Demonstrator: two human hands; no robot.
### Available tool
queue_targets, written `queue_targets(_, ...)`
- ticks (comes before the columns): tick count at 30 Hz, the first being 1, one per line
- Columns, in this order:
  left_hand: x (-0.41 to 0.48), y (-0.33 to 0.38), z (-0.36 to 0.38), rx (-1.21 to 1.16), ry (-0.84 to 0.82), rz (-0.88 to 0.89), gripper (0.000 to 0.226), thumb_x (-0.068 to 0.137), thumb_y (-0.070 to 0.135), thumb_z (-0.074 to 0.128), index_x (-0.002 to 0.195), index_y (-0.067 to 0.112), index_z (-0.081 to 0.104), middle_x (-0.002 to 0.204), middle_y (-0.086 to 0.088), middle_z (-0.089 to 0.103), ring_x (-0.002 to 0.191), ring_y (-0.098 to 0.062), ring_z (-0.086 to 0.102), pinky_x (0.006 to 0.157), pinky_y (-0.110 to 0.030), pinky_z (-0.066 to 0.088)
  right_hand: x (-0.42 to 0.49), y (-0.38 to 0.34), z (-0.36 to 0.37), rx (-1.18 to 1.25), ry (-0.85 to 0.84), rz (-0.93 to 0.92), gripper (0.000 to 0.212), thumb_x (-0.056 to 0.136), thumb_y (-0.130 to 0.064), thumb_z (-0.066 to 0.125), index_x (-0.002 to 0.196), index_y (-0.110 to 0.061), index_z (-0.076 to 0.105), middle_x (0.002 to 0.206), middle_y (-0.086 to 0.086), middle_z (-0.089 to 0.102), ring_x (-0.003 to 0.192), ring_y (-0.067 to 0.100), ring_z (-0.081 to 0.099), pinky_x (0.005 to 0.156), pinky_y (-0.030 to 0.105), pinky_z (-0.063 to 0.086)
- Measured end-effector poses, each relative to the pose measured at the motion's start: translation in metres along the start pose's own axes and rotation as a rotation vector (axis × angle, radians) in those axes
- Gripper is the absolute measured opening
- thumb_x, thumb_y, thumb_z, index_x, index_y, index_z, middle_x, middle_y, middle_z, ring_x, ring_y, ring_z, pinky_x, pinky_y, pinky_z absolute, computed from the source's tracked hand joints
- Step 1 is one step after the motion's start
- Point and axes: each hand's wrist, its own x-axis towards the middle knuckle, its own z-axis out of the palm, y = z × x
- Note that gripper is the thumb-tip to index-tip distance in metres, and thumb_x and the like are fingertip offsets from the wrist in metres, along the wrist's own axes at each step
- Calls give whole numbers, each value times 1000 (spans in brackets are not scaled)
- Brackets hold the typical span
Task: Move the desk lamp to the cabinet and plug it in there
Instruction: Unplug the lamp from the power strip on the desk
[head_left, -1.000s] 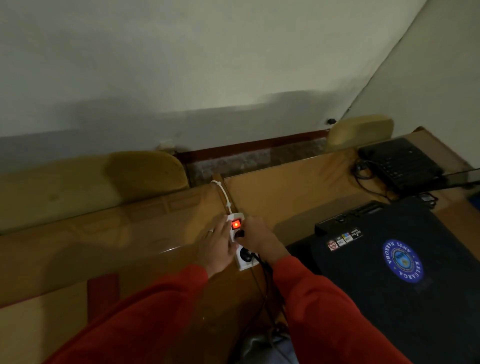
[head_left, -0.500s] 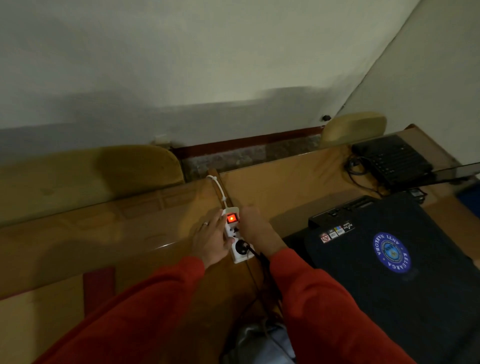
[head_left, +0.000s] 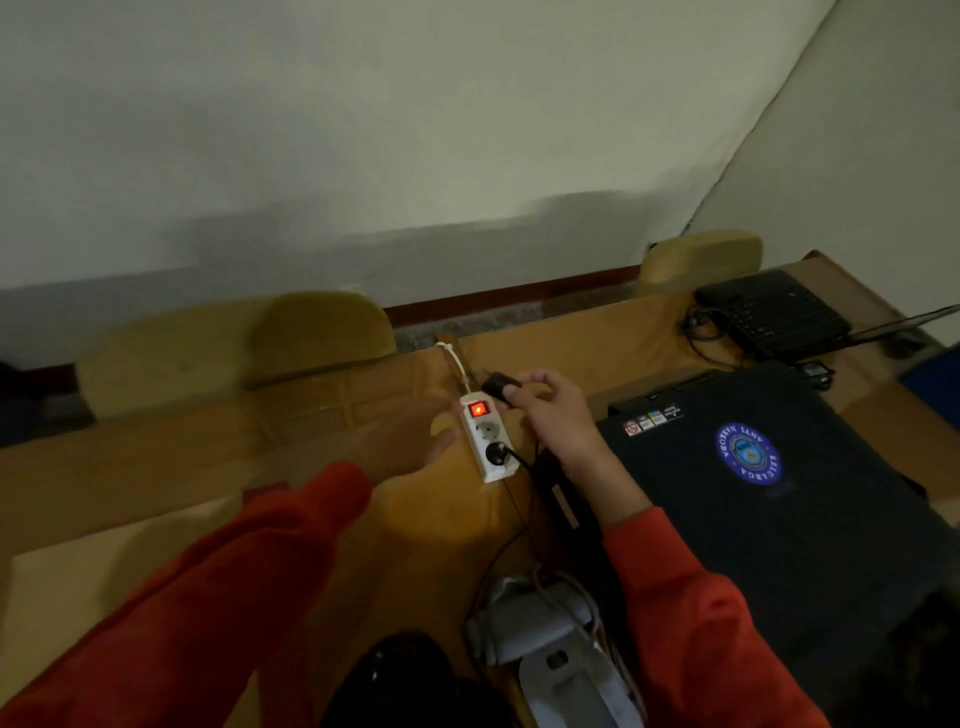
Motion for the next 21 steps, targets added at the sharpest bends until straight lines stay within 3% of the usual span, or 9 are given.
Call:
queue_targets(4,-49,34,-39,-85,23,-23,34,92,12,56,125,7,55,123,-20,59,108,-27,56,95,-35,43,-59,-8,-9,259,-67,-25,27,89,-6,61,116,-5,59,93,17,56,53,9,52,51,20,48)
queue_targets(7,-94,51,-54,-35,127,-15,31,91,19,59,120,10,60,116,-11,65,102,-19,58,83,-18,39,-99,-3,-17,355,-124,-64,28,88,-3,59,116,2,61,79,10,65,49,9,47,56,25,42)
queue_targets(11,-156,70,-64,36,232,17,30,90,20,59,119,13,60,117,-7,66,104,-23,62,90,-34,47,-142,9,-30,385,-176,-146,29,88,-7,60,116,-4,63,84,5,70,55,9,50,61,26,45)
queue_targets(16,-224,92,-56,10,402,28,29,89,13,59,117,13,60,117,-6,61,105,-16,56,86,-18,37,-184,12,-45,488,-204,-373,34,86,-12,61,119,-11,60,91,0,74,62,7,60,65,24,54)
queue_targets(21,-295,114,-30,-89,661,26,27,89,17,55,113,7,61,112,-4,61,105,-16,56,90,-29,45,-220,15,-57,437,-193,-470,42,87,-12,59,128,-9,51,100,4,73,71,7,67,72,25,57)
